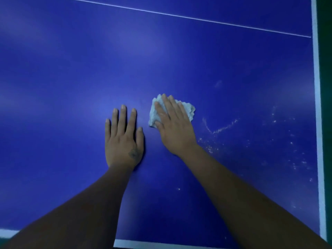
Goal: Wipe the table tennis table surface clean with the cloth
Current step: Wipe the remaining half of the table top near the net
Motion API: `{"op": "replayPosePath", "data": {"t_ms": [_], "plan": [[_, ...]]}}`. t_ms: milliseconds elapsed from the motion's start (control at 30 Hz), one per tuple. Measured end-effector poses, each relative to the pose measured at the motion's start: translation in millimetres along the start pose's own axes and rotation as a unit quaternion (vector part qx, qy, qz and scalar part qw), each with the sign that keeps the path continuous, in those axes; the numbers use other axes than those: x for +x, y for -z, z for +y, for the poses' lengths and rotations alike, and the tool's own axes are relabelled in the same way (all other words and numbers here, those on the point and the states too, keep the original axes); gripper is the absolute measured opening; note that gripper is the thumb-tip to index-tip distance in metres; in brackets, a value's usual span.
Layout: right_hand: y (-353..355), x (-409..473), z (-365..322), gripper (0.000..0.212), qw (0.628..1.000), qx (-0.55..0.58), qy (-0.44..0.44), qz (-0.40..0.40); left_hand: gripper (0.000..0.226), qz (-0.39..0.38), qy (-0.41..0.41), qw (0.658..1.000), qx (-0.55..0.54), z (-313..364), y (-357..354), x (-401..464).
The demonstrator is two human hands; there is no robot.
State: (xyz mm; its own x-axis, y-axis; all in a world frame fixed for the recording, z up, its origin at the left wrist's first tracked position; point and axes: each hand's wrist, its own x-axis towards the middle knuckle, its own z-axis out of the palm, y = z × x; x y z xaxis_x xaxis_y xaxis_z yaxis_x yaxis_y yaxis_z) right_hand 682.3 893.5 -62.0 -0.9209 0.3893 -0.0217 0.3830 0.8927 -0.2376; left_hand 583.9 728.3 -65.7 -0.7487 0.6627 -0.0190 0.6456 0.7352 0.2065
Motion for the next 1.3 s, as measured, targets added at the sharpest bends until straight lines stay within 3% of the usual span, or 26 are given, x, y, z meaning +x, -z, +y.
{"op": "replayPosePath", "data": {"t_ms": [100, 167, 300, 467, 633, 833, 933, 1100, 1200, 1300], "plan": [[6, 34, 29, 0.056, 0.998, -0.019, 0.052, 0.005, 0.061, 0.013, 0.006, 1.0, -0.003, -1, 0, 2], [14, 67, 63, 0.058, 0.998, -0.04, 0.043, 0.002, 0.062, 0.015, 0.01, 1.0, 0.002, -1, -2, 4], [44, 108, 145, 0.059, 0.995, -0.049, -0.09, -0.022, 0.062, 0.03, 0.005, 1.0, -0.006, 1, -4, 2], [70, 76, 219, 0.055, 0.975, -0.001, -0.223, 0.013, 0.062, 0.037, 0.005, 0.999, -0.005, 3, -3, 5], [51, -2, 180, 0.056, 0.963, 0.02, -0.267, 0.039, 0.063, 0.041, 0.006, 0.999, -0.003, 3, -2, 5], [20, -105, 85, 0.056, 0.976, 0.018, -0.214, 0.024, 0.062, 0.04, 0.008, 0.999, -0.005, 4, -1, 5], [24, -84, 108, 0.056, 0.98, 0.01, -0.199, 0.031, 0.062, 0.038, 0.009, 0.999, -0.009, 4, -1, 5], [32, -7, 165, 0.059, 0.951, 0.026, -0.301, 0.06, 0.062, 0.033, 0.011, 0.999, -0.004, 5, -1, 5], [28, -8, 143, 0.058, 0.954, 0.012, -0.293, 0.067, 0.062, 0.03, 0.01, 0.999, -0.006, 5, -1, 5], [21, -50, 92, 0.057, 0.975, -0.002, -0.223, 0.026, 0.062, 0.029, 0.012, 0.999, -0.009, 5, -1, 5]]}}
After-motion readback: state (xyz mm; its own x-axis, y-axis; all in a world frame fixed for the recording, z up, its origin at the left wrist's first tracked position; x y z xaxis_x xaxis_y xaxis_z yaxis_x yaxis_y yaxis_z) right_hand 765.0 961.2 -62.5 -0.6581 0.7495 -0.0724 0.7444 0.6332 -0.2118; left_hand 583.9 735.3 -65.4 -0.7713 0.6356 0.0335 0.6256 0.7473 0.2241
